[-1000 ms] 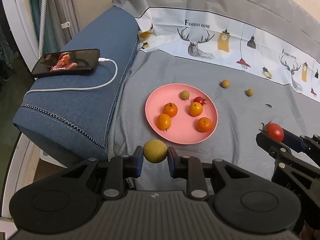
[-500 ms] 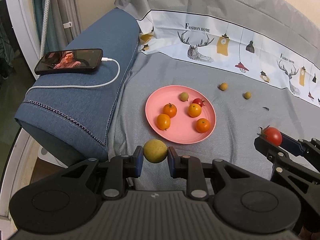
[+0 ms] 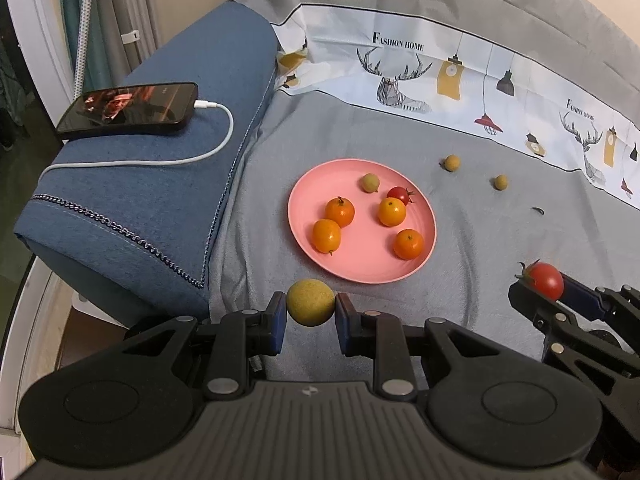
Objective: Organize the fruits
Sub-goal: 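Carry the yellow-green fruit and the cherry tomato over the pink plate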
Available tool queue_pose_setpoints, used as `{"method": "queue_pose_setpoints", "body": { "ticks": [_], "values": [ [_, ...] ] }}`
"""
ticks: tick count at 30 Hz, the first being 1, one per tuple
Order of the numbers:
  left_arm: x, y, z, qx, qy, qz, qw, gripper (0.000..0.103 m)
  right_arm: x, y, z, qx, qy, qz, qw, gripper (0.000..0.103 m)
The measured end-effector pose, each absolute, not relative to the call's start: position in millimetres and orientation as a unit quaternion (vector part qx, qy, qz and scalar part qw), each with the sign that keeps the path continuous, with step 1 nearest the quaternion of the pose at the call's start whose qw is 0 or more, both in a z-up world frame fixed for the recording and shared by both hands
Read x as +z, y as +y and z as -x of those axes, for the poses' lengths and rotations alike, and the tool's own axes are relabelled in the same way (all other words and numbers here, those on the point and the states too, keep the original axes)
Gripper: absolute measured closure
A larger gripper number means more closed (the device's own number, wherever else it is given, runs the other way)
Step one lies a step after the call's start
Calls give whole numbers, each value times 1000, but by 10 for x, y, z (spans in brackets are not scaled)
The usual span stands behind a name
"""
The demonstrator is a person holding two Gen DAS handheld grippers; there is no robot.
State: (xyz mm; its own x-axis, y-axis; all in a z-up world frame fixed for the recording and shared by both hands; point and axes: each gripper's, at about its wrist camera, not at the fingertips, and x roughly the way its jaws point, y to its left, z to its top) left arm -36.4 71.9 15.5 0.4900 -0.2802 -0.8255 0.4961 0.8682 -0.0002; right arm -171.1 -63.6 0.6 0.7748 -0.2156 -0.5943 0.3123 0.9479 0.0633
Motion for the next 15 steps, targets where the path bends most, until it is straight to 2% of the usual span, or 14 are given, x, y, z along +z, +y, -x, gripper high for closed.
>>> {"method": "queue_pose_setpoints", "body": {
  "ticks": [15],
  "values": [
    [-137, 289, -95, -224, 478, -127, 840, 74, -347, -887, 1330, -142, 343, -96, 924, 68]
  ]
}}
